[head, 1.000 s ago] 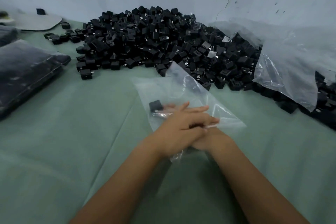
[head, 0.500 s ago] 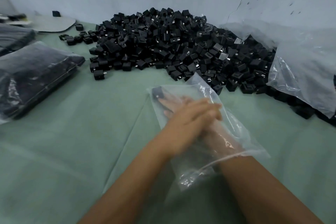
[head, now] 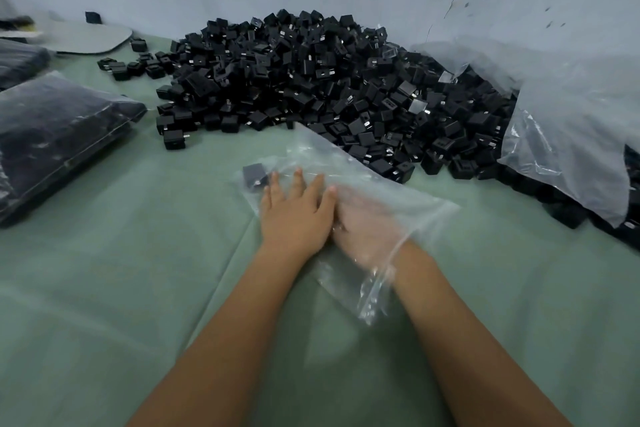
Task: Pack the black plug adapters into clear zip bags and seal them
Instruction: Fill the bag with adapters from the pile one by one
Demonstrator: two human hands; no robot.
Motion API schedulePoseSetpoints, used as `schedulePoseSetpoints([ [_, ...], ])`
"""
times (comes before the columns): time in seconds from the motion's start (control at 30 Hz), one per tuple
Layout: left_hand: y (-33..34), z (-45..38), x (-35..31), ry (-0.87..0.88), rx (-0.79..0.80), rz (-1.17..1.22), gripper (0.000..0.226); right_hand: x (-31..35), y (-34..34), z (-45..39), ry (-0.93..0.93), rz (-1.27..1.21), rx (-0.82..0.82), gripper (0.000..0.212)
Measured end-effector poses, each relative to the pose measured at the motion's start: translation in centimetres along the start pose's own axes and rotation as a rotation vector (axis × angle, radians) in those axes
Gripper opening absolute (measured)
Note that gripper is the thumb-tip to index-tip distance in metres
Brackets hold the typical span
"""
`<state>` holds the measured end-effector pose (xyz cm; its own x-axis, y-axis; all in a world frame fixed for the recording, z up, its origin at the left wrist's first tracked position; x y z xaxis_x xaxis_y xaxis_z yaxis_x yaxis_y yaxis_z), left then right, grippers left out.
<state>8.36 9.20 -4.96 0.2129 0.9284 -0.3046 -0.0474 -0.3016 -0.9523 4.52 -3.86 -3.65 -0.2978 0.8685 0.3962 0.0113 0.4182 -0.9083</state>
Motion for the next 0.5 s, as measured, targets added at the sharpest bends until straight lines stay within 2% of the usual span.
schedulePoseSetpoints([
  [0.07, -0.5, -0.6, 1.5, -0.148, 0.004, -0.110, 0.063, 0.2, -0.3, 0.3, 0.038, -0.134, -0.032, 0.033],
  [0.13, -1.4, -1.0, 2.7, -0.288, 0.035, -0.230, 0.069, 0.5, -1.4, 1.3, -0.061, -0.147, -0.228, 0.022],
  [0.17, -1.8, -1.1, 3.0, -0.338, 0.049, -0.278, 0.071, 0.1, -1.9, 1.7, -0.095, -0.139, -0.392, 0.021],
  [0.23, -2.6, -1.0, 2.5, -0.359, 0.020, -0.350, 0.067, -1.4, -2.9, 2.5, 0.011, -0.179, -0.730, 0.021],
  [0.3, -3.2, -0.6, 0.8, -0.232, -0.161, -0.304, 0.053, -3.2, -3.8, 2.1, 0.211, -0.292, -0.878, 0.035],
  [0.37, -3.4, 0.0, -1.5, 0.025, -0.383, -0.073, 0.044, -4.8, -4.2, 1.0, 0.341, -0.378, -0.756, 0.060],
  [0.4, -3.3, 0.3, -2.8, 0.147, -0.405, 0.089, 0.044, -5.5, -4.2, 0.6, 0.371, -0.381, -0.654, 0.066],
  [0.47, -2.5, 0.9, -5.1, 0.270, -0.239, 0.313, 0.052, -6.9, -3.9, 0.1, 0.424, -0.332, -0.501, 0.060],
  [0.5, -1.6, 1.1, -5.9, 0.293, -0.136, 0.337, 0.056, -7.4, -3.6, 0.1, 0.449, -0.324, -0.468, 0.052],
])
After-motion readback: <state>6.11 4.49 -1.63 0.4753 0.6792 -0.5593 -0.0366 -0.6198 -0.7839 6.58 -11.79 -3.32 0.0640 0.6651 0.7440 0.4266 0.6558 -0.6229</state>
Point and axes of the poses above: each hand's wrist, its own z-axis away from the middle knuckle, its own y-axis out of the palm, x = y × z, the point moved 2 cm from there along -z, towards the middle knuckle, and after that the axes turned 8 degrees about -z, right-handed, at the moved point
